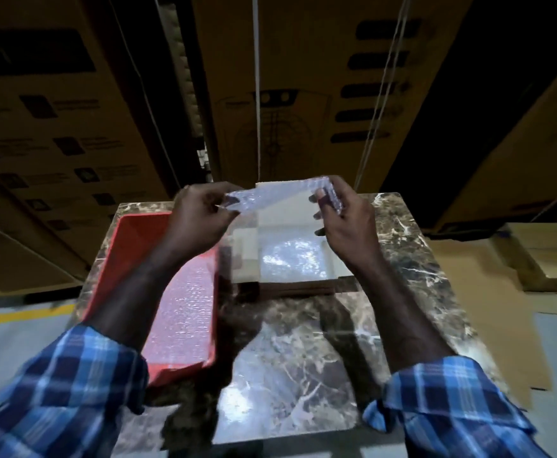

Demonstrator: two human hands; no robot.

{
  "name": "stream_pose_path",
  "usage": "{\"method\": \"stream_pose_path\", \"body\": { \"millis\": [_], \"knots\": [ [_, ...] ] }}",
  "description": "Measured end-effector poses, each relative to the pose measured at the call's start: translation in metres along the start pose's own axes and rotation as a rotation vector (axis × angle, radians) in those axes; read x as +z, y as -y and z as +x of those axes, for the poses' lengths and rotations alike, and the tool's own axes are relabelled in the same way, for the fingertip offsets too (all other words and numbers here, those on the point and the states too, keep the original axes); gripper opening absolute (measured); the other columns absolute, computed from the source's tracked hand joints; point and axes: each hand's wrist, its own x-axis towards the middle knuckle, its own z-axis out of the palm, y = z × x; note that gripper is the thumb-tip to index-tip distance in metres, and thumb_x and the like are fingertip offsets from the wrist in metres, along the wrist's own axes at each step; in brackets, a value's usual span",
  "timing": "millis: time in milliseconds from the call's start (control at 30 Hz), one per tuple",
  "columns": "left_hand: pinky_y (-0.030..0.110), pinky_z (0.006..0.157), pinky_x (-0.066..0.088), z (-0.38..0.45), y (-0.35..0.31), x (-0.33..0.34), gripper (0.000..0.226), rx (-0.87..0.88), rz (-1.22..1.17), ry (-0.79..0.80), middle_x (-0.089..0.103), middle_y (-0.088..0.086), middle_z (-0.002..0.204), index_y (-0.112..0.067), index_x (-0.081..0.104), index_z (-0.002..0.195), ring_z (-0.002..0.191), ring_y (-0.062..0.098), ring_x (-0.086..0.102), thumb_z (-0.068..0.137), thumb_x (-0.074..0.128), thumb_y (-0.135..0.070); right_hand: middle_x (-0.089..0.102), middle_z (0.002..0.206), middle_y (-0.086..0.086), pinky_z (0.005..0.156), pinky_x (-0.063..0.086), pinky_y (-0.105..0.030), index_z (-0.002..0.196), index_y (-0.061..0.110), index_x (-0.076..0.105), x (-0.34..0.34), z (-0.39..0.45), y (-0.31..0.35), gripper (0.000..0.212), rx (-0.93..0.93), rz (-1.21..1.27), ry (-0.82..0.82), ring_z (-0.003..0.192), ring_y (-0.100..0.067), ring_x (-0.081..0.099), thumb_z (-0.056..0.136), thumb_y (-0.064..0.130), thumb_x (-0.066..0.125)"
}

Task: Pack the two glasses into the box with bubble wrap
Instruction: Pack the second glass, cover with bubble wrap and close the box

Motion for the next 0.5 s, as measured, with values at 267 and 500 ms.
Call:
{"method": "stream_pose_path", "body": {
  "millis": [267, 500],
  "knots": [
    [0.041, 0.090, 0.056, -0.013, -0.066, 0.122, 0.033, 0.021, -0.157, -0.146, 0.076, -0.010, 0.095, -0.028, 0.075, 0.096, 0.095, 0.012, 0.071, 0.084, 0.074, 0.002, 0.069, 0.109, -0.010, 0.082, 0.050, -0.037, 0.112, 0.004, 0.069, -0.121, -0.013, -0.045, 0.035, -0.293, -0.197, -0.300, 0.100, -0.028, 0.062, 0.082, -0.005, 0.054],
    [0.022, 0.086, 0.053, -0.082, -0.082, 0.198, 0.047, -0.063, -0.212, -0.031, 0.075, -0.008, 0.103, -0.037, 0.072, 0.101, 0.096, 0.007, 0.070, 0.068, 0.089, -0.009, 0.068, 0.112, -0.016, 0.092, 0.045, -0.038, 0.097, -0.002, 0.069, -0.170, -0.078, -0.103, 0.044, -0.385, -0.333, -0.193, 0.106, -0.032, 0.058, 0.057, -0.004, 0.052]
  ]
}}
